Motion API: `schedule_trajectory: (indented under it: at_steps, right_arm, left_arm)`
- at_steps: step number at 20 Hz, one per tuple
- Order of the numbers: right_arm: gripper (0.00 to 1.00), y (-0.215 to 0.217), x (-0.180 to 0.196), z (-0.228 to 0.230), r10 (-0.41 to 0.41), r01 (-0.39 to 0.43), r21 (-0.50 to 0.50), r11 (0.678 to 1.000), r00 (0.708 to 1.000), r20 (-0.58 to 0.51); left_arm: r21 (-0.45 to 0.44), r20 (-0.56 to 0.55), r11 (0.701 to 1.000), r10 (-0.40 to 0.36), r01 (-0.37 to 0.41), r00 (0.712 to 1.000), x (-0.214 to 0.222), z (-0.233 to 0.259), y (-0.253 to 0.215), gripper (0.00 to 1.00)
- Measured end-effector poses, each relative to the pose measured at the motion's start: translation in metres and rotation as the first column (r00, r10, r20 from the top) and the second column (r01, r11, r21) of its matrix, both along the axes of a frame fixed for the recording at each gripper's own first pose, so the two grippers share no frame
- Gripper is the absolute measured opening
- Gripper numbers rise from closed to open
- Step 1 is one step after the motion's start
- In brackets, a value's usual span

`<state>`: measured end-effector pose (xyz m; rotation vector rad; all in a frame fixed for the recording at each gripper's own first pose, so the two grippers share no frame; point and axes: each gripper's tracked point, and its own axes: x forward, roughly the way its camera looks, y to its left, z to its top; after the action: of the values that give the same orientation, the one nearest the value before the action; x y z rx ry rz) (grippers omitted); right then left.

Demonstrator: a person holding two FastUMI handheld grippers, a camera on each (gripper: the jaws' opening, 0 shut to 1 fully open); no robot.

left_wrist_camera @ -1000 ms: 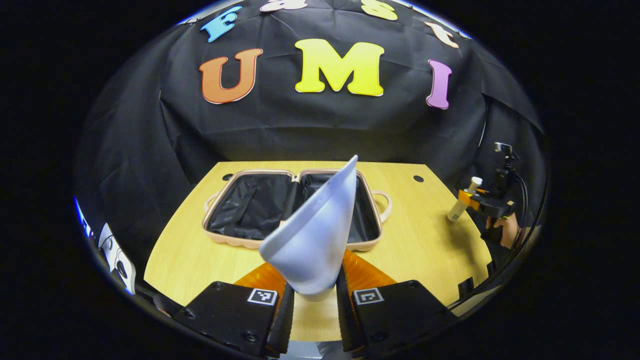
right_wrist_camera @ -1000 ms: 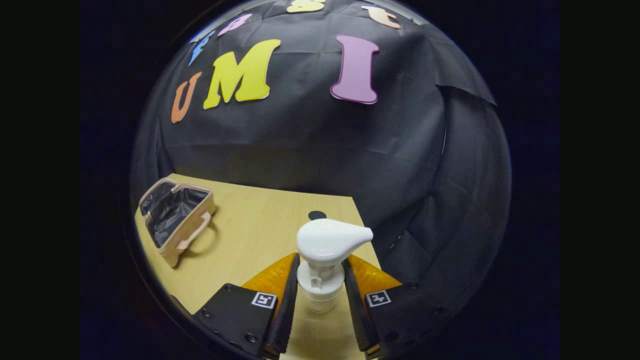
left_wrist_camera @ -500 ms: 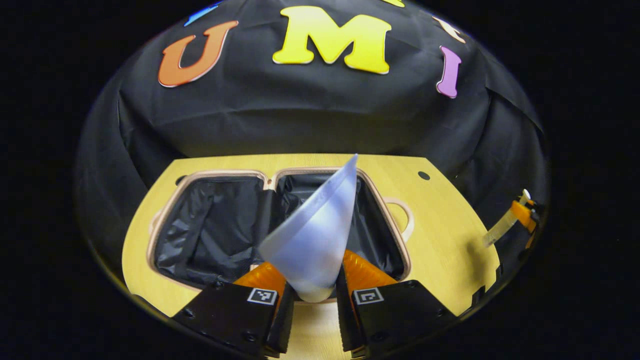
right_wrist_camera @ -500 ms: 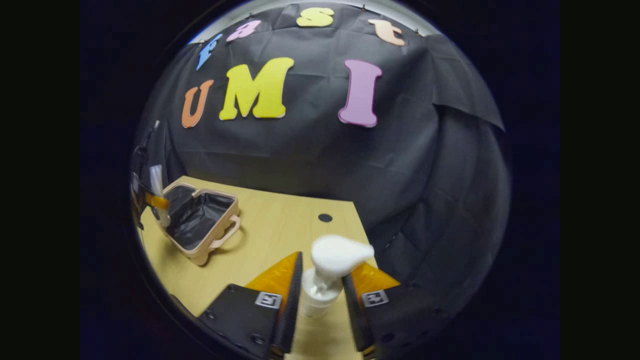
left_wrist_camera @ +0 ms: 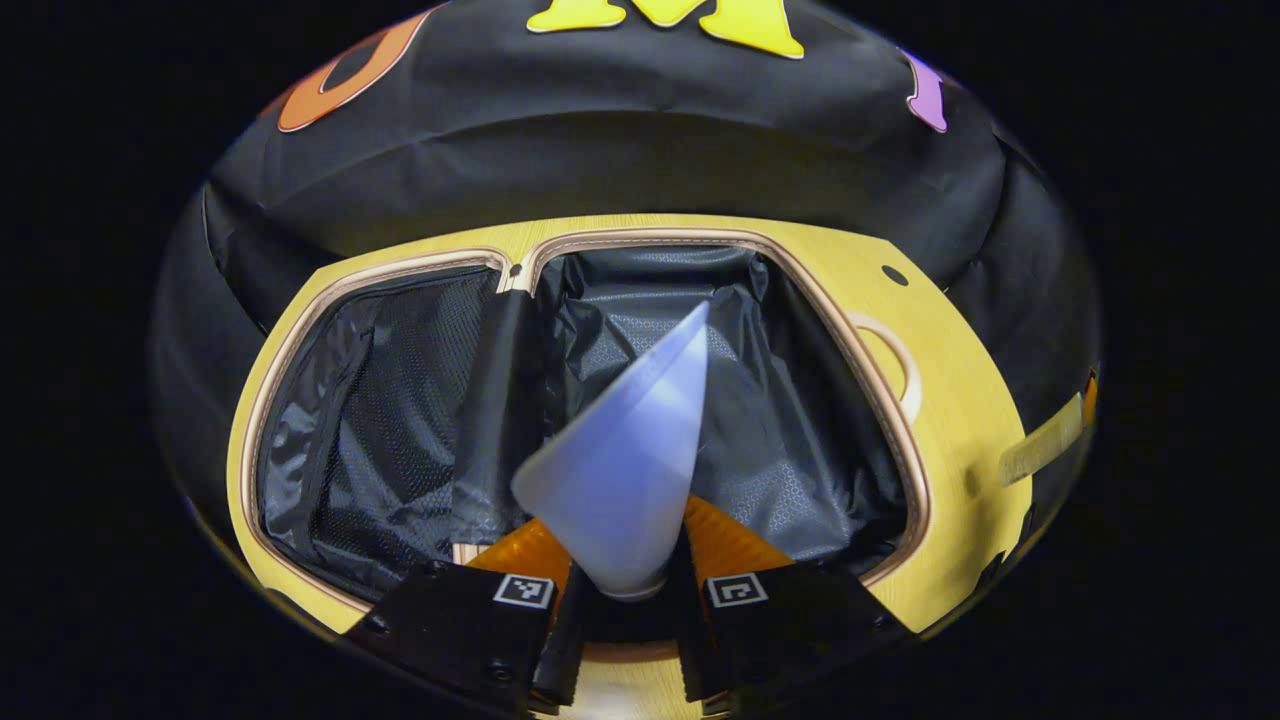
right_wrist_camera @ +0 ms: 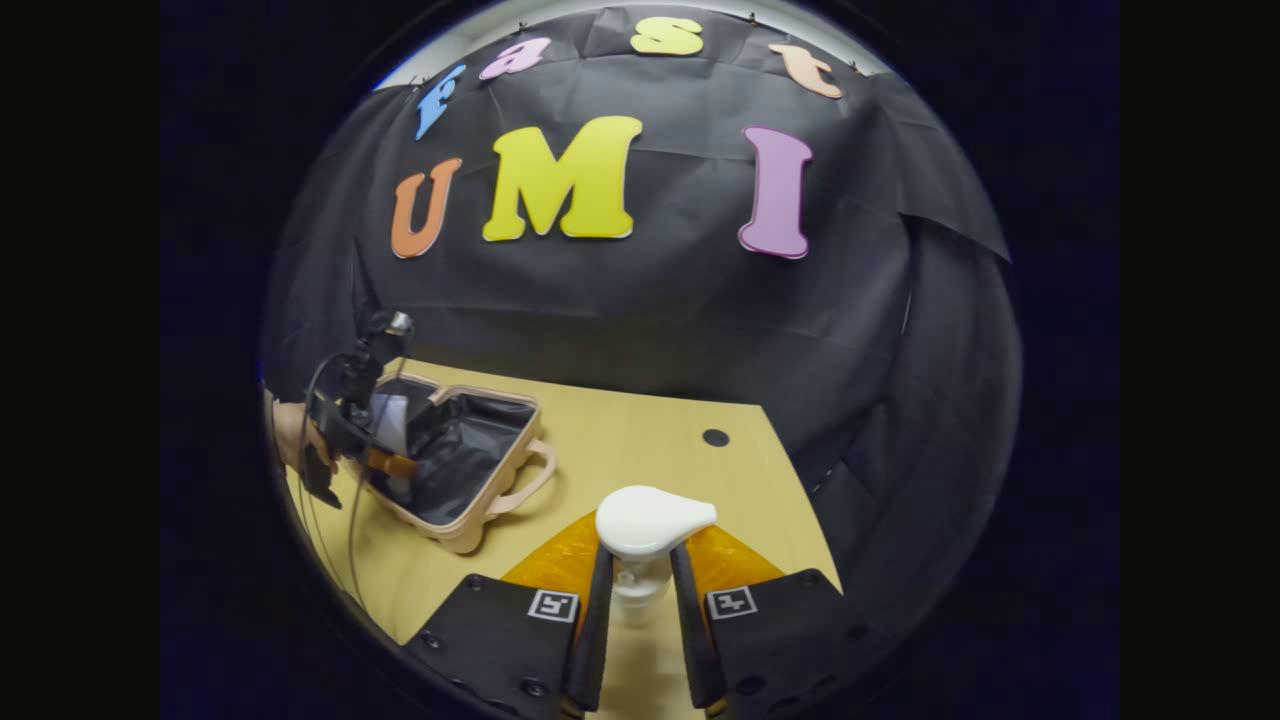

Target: First open the suitcase, pack the skin care products into it, and then close the suitcase.

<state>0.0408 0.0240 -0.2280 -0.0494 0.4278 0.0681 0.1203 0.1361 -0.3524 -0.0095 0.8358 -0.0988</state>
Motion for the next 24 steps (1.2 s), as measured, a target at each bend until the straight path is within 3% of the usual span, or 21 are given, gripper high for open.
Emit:
schedule_trajectory:
  at_steps: [6, 13, 16, 19, 20, 21, 24]
  right_arm:
    - [0.3, 0.041, 0.001, 0.04, 0.075, -0.075, 0.014, 0.997, 0.997, 0.029]
    - [0.29, 0.074, 0.012, 0.084, 0.129, -0.131, 0.014, 0.991, 0.986, 0.102]
    - [0.29, 0.09, 0.022, 0.096, 0.149, -0.151, 0.008, 0.989, 0.981, 0.126]
    - [0.29, 0.109, 0.03, 0.103, 0.176, -0.178, 0.005, 0.984, 0.975, 0.139]
    - [0.29, 0.115, 0.032, 0.105, 0.188, -0.19, 0.0, 0.982, 0.971, 0.145]
    - [0.29, 0.123, 0.035, 0.107, 0.2, -0.202, -0.005, 0.979, 0.968, 0.15]
    - [0.29, 0.146, 0.041, 0.107, 0.23, -0.233, -0.002, 0.973, 0.96, 0.159]
  left_arm:
    - [0.021, -0.088, 0.999, 0.05, -0.049, 0.995, 0.022, -0.034, 0.012, 0.4]
    - [0.09, -0.078, 0.995, 0.052, -0.045, 0.996, 0.021, -0.035, 0.013, 0.4]
    - [0.096, -0.074, 0.994, 0.051, -0.043, 0.996, 0.019, -0.03, 0.005, 0.51]
    - [0.137, 0.009, 0.99, 0.044, -0.044, 0.999, 0.021, 0.004, 0.004, 0.83]
    - [0.139, 0.028, 0.989, 0.04, -0.044, 0.999, 0.019, 0.013, 0.006, 0.78]
    - [0.134, 0.042, 0.99, 0.039, -0.045, 0.998, 0.016, 0.019, 0.007, 0.84]
    - [0.108, 0.095, 0.991, 0.069, -0.079, 0.993, -0.001, 0.039, 0.023, 0.9]
